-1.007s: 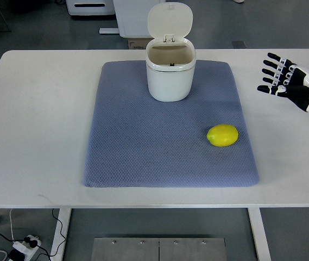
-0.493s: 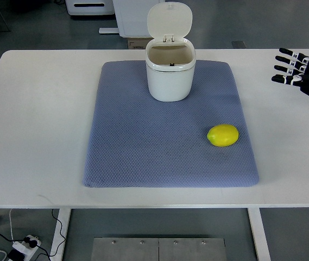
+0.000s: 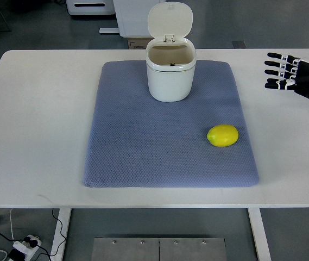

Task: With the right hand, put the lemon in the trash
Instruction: 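Raise the right hand and rotate it palm-down above the mat, then move the right hand over the yellow lemon and lower it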

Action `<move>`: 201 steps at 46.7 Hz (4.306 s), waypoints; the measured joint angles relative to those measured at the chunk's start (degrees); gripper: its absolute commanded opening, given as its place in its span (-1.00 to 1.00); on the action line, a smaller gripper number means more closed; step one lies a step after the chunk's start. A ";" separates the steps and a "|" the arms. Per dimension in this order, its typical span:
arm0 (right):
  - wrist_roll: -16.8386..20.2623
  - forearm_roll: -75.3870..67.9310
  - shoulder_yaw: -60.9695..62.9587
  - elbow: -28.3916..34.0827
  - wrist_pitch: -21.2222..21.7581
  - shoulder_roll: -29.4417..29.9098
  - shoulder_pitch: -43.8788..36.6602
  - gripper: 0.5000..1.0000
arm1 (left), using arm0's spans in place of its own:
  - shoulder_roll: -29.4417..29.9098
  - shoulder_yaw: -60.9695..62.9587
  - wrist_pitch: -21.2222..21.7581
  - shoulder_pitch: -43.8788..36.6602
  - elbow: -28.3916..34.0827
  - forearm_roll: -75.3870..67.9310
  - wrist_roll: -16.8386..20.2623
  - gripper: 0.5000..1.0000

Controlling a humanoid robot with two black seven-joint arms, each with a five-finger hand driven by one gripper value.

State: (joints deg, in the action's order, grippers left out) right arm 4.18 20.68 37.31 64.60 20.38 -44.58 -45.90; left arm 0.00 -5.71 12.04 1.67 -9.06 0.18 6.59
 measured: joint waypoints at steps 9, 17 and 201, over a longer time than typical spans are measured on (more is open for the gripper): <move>-0.50 9.45 -0.23 0.62 -0.42 0.04 -1.92 1.00 | 0.00 0.00 0.00 0.00 -0.01 0.00 0.00 1.00; -0.51 13.27 -1.44 4.05 -0.43 -0.42 -3.69 1.00 | 0.00 0.00 0.00 0.00 -0.01 0.00 -0.01 1.00; 9.63 25.75 -63.51 13.70 -3.50 14.96 -49.01 0.97 | 0.00 0.00 0.00 0.00 0.00 0.00 0.00 1.00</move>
State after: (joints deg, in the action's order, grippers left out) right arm 13.81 46.43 -26.20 78.30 16.88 -29.62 -94.91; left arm 0.00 -5.71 12.04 1.67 -9.06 0.18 6.59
